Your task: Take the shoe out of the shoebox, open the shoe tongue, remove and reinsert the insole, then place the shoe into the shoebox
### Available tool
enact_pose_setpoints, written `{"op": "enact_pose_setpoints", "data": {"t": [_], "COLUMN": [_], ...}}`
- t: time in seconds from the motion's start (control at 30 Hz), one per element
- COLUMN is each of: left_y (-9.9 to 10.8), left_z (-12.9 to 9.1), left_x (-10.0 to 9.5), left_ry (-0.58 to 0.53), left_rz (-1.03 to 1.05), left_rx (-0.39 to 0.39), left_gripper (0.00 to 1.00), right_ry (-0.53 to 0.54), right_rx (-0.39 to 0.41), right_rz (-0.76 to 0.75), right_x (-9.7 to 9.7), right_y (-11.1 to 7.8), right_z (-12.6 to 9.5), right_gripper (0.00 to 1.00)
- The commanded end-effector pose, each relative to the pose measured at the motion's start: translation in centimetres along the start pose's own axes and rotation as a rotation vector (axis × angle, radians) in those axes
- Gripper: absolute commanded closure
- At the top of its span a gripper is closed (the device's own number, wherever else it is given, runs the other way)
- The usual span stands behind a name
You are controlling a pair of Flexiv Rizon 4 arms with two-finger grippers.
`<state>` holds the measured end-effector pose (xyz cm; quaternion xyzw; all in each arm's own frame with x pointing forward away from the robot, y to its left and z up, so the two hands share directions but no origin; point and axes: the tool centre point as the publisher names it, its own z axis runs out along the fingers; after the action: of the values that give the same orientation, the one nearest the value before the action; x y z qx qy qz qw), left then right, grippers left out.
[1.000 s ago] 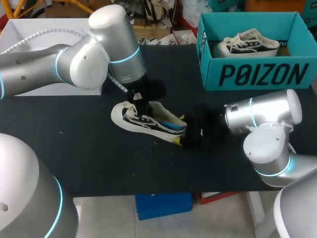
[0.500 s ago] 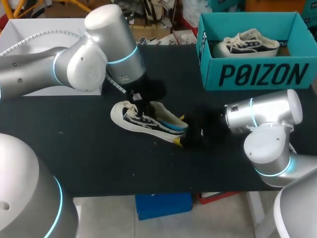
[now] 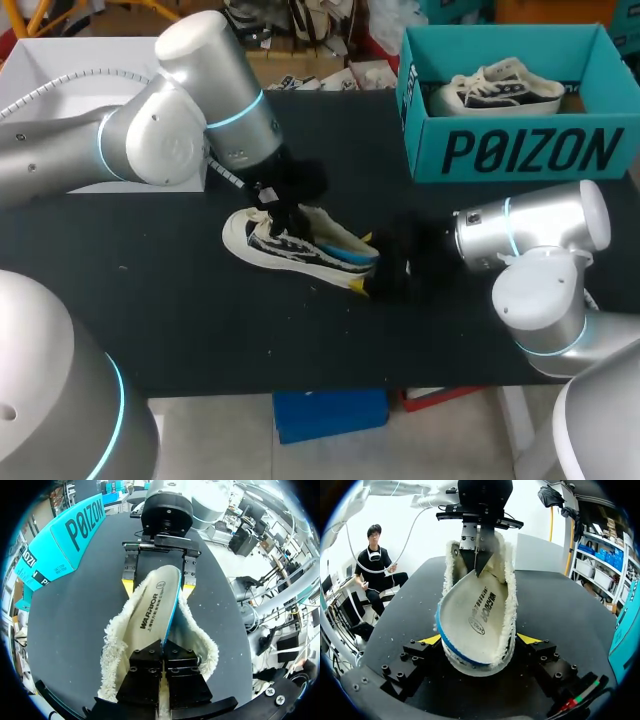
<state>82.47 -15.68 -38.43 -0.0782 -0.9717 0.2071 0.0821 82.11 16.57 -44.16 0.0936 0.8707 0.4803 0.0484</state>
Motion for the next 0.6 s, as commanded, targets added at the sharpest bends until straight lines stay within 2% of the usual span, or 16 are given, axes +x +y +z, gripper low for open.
{"op": "enact_pose_setpoints", "data": {"t": [0.03, 0.6], "left_y": [-0.6, 0.0], "left_z": [0.6, -0.7], "left_x": [0.0, 0.3], "left_ry": [0.005, 0.011], "left_rz": [0.017, 0.019], "left_rx": [0.027, 0.093], "left_gripper": [1.0, 1.0], "right_ry": [-0.001, -0.001], "right_rx": [0.002, 0.002], "right_rz": [0.002, 0.002], "right_x": [0.1, 0.1], "right_y": [0.0, 0.0], "right_z": [0.5, 0.5], "right_gripper": [1.0, 1.0]}}
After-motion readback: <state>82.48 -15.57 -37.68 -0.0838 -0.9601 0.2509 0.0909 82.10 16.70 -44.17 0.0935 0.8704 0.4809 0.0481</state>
